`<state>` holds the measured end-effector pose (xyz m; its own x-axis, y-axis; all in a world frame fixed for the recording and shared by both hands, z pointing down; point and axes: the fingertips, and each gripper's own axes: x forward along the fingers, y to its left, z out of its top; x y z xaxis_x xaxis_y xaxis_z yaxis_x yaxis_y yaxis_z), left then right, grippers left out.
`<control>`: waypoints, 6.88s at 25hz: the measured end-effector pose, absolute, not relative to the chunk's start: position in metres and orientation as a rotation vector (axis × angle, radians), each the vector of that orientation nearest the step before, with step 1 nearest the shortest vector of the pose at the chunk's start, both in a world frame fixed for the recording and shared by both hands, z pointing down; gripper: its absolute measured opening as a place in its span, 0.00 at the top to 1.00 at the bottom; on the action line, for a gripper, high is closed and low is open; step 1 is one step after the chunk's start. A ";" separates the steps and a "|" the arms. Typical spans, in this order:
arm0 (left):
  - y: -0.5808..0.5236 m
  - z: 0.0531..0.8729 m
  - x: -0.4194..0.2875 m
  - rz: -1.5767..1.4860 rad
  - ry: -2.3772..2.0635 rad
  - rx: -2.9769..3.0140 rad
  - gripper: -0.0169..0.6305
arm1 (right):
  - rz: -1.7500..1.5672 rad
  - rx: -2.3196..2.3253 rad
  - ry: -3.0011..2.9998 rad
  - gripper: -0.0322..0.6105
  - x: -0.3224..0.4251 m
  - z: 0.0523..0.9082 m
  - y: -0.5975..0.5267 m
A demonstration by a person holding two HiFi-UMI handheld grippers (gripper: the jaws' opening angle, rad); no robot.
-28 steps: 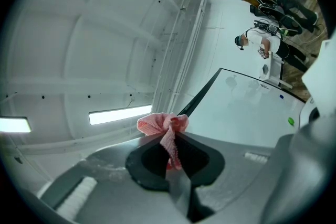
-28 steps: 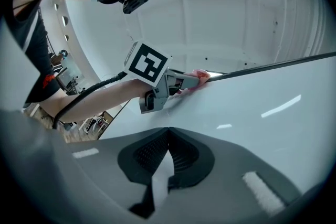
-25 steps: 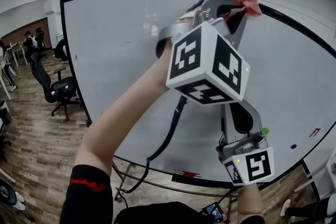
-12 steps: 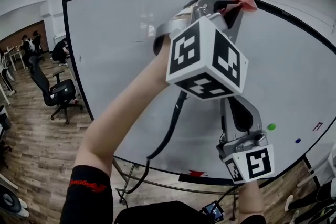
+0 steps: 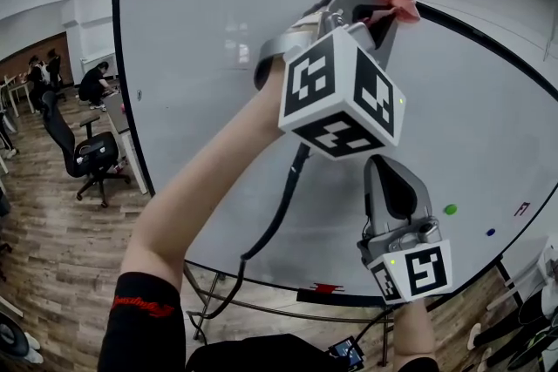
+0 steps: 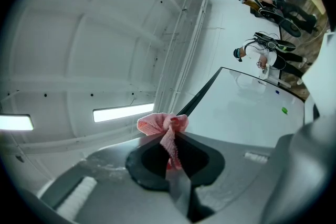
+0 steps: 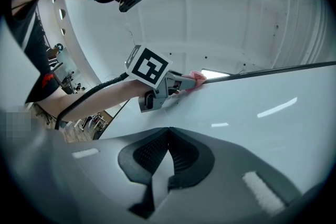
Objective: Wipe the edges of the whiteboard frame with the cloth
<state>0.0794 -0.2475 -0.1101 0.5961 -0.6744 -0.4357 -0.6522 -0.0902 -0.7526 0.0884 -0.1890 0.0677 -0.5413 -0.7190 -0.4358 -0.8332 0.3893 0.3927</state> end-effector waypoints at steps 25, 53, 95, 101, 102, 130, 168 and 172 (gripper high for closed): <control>-0.249 -0.111 0.046 -0.024 1.105 -1.800 0.94 | 0.850 -1.479 2.430 0.95 0.074 0.070 -0.169; -0.251 -0.110 0.021 -0.044 1.149 -1.807 0.94 | 0.824 -1.474 2.468 0.95 0.051 0.075 -0.153; -0.256 -0.108 -0.035 -0.110 1.138 -1.790 0.94 | 0.839 -1.456 2.455 0.95 -0.015 0.068 -0.157; -0.265 -0.108 -0.078 -0.098 1.140 -1.792 0.94 | 0.848 -1.469 2.465 0.95 -0.056 0.071 -0.167; -0.265 -0.109 -0.081 -0.097 1.140 -1.792 0.94 | 0.848 -1.470 2.464 0.95 -0.058 0.071 -0.167; -0.271 -0.104 -0.118 -0.097 1.178 -1.761 0.94 | 0.816 -1.417 2.497 0.95 -0.080 0.086 -0.185; -0.283 -0.100 -0.232 -0.111 1.227 -1.743 0.94 | 0.787 -1.412 2.523 0.95 -0.177 0.107 -0.205; -0.285 -0.098 -0.243 -0.111 1.246 -1.739 0.94 | 0.792 -1.404 2.526 0.95 -0.183 0.108 -0.205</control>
